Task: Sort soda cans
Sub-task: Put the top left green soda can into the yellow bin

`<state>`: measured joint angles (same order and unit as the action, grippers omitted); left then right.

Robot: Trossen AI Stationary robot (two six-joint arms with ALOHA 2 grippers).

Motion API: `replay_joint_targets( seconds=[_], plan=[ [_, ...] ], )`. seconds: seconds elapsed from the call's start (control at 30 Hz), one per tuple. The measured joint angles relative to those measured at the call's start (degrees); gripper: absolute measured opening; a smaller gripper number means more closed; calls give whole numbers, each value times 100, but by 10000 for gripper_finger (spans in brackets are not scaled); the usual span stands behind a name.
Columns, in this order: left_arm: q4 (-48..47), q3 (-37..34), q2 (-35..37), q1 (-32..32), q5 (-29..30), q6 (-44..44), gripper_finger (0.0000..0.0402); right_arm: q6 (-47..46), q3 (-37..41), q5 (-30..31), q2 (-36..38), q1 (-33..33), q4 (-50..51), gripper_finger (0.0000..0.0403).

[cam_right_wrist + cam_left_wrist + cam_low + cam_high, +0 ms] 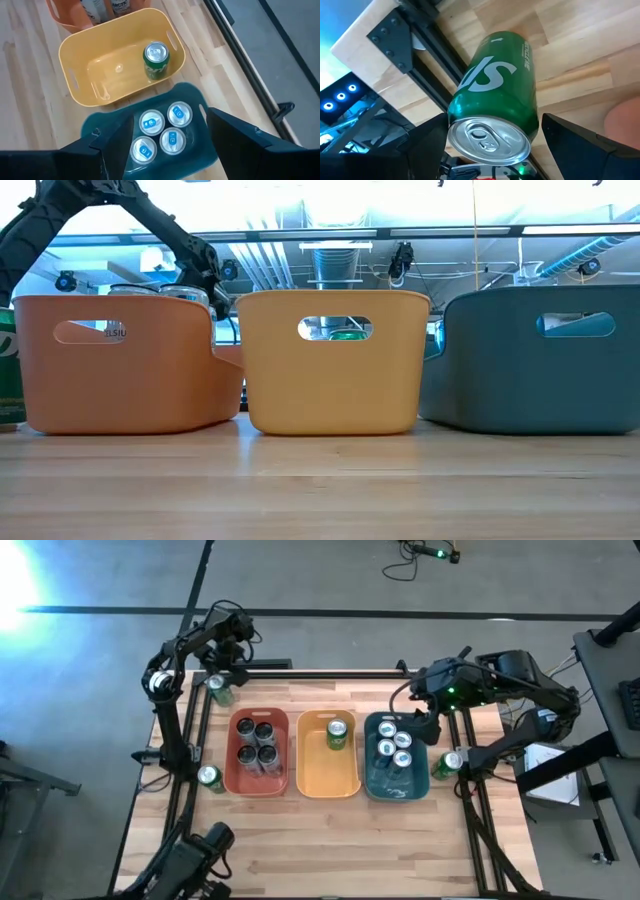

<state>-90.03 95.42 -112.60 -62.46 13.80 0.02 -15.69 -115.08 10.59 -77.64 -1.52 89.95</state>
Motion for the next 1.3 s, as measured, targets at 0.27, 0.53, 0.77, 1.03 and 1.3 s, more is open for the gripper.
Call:
replay_joint_targets(
  seconds=[0.27, 0.53, 0.77, 1.03, 1.3],
  plan=[
    [88, 7, 0, 134, -272, 276, 304, -232, 390, 2, 367, 0, -246, 260],
    [356, 51, 13, 520, -540, 376, 305, 139, 814, -31, 354, 0, -719, 276],
    [0, 68, 24, 361, -377, -607, 319, 310, 1058, -49, 96, 0, -822, 290],
    [12, 87, 66, 321, -434, -844, 328, 574, 1058, -52, -125, 0, -973, 321],
    [2, 85, 79, 319, -384, 146, 328, 672, 1058, -53, -51, 0, -1080, 361]
  ],
)
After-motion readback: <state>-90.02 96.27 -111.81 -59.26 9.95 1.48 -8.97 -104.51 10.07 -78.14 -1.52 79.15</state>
